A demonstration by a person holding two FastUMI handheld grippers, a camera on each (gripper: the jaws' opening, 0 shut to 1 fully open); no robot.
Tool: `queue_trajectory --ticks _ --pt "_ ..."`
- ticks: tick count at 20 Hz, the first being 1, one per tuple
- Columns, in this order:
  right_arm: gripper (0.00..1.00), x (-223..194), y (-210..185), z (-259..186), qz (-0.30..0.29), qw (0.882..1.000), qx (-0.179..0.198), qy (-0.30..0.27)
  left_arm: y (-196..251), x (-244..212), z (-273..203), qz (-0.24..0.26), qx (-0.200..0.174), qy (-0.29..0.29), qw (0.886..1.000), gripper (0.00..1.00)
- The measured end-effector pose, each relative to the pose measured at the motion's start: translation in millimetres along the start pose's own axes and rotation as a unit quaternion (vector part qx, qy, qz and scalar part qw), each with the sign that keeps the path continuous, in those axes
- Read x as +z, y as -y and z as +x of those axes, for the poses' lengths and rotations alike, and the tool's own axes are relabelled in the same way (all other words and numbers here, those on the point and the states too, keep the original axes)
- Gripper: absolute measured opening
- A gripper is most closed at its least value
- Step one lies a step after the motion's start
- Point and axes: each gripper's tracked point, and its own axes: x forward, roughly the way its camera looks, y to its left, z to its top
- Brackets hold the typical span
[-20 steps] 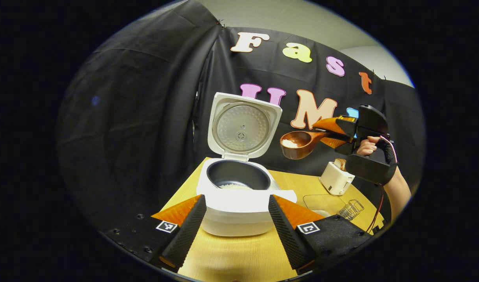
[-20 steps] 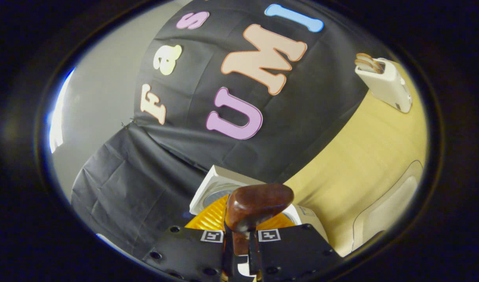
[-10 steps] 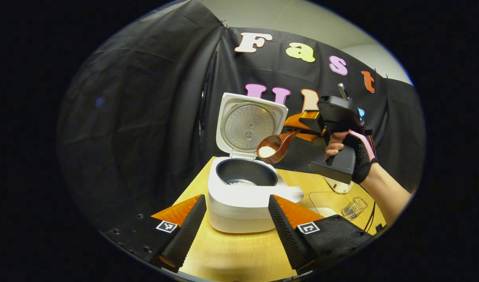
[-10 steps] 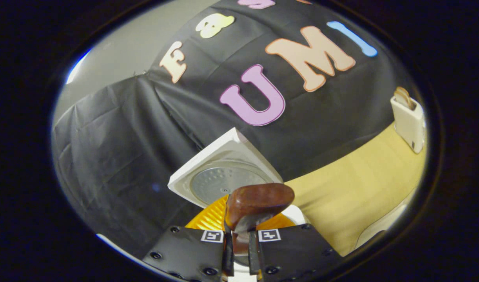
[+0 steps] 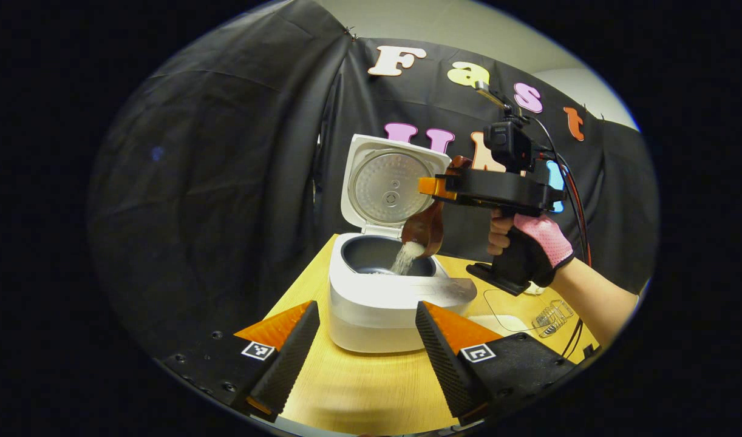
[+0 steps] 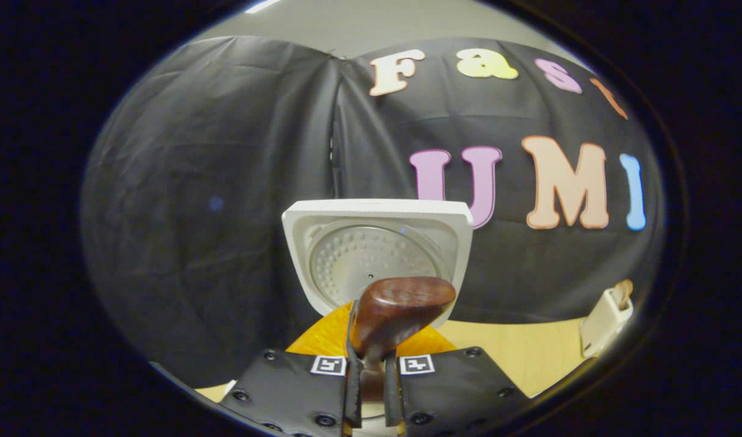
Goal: Close the left gripper, press the button to open the rice cooker; take a wooden spoon from the chopstick holder with the right hand, scoop a spoonful of rice and pour it into the rice cooker, then put the wooden spoon back into the chopstick holder.
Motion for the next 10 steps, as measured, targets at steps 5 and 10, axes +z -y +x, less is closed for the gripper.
queue_trajectory --ticks 5,10 --pt "0.19 1 -26 -9 -0.127 0.991 0.007 0.034 -3 -2 0 0.002 0.011 -0.002 1.000 0.95" --pt "0.18 5 -33 -14 -0.169 0.984 0.009 0.051 -5 0 -1 0.006 0.019 0.001 1.000 0.95"
